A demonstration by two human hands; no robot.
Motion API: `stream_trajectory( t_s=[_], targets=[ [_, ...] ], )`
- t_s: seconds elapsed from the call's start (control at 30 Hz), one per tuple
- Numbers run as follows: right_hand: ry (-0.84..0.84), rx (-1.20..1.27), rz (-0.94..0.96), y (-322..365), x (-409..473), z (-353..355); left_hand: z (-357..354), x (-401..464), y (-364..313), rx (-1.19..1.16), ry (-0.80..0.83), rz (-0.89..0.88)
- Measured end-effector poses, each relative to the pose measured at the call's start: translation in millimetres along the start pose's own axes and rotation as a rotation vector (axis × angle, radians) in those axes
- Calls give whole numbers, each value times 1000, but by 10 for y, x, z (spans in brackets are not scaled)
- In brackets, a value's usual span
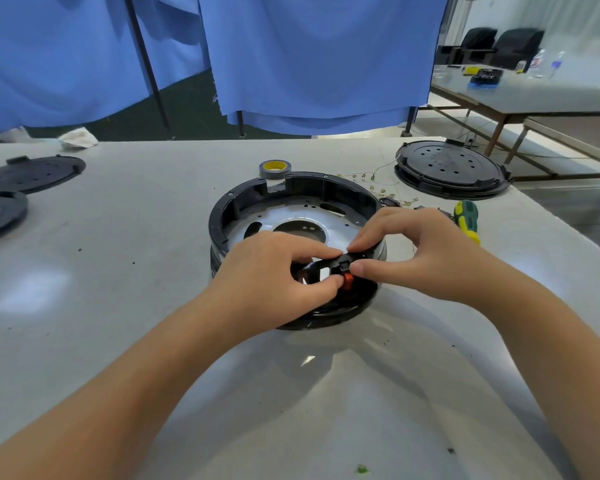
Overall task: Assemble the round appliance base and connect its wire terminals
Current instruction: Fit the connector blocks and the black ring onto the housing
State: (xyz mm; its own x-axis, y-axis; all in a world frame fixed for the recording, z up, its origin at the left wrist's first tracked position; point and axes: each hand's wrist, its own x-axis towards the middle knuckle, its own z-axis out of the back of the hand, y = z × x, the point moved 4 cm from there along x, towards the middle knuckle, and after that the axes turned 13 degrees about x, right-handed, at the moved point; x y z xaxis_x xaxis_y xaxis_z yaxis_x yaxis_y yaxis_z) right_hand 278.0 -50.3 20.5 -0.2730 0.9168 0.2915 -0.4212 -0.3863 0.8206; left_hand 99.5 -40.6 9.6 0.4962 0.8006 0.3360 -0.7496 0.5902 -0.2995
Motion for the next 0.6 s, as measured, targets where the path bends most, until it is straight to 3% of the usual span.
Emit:
stream_trajectory(
  t_s=[0.6],
  targets=[
    [-6,-34,-5,16,15,-19,-7,-11,16,-45,1,75]
  ],
)
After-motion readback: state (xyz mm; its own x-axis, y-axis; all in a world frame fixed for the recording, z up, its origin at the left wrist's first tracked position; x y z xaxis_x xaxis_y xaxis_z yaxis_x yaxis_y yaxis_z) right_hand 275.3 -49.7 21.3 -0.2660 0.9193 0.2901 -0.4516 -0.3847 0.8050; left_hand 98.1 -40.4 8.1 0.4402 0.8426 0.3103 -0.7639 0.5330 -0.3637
